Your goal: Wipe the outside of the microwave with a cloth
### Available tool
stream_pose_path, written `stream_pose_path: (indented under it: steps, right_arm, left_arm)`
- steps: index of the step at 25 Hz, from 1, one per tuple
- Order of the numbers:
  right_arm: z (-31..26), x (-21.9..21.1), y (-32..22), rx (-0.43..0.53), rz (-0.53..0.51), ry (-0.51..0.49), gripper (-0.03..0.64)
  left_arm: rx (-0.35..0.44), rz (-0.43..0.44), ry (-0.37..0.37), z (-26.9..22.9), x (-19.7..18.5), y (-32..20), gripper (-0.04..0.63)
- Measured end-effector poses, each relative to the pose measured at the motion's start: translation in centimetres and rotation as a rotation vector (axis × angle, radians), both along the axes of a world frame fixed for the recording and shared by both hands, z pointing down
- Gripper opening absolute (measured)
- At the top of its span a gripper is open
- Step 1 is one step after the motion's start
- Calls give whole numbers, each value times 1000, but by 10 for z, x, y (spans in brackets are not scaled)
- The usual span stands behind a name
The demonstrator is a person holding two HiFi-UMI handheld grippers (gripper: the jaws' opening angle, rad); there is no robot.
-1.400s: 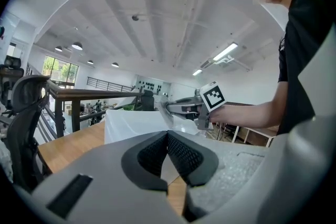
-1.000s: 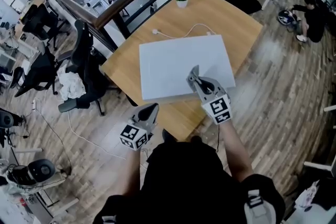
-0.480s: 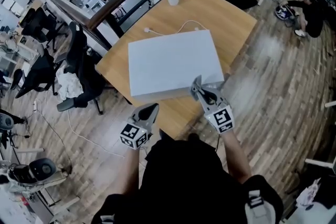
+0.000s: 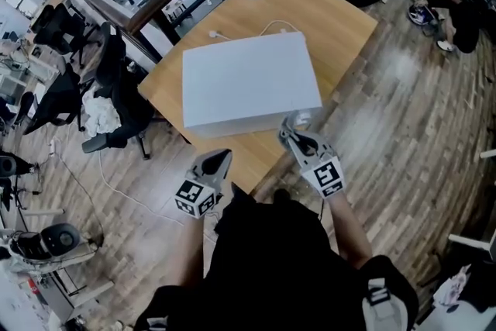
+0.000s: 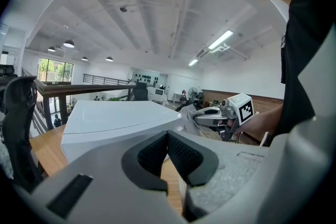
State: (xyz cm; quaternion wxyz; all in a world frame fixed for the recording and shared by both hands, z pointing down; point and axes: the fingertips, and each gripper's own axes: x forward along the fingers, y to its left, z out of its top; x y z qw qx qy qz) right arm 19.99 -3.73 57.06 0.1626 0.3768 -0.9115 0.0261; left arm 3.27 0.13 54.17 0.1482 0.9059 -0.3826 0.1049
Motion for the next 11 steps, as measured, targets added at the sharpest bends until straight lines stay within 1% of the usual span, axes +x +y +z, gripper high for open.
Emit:
stream_pose_path:
  steps: [6,11]
  right_arm:
    - [12,9,25,-4,-43,19,21]
    - [14,6,40,12,-70,32,21]
  left_arm:
    - [-4,-17,-5,5,15,23,0]
    - [-13,-18,4,10,20,41,0]
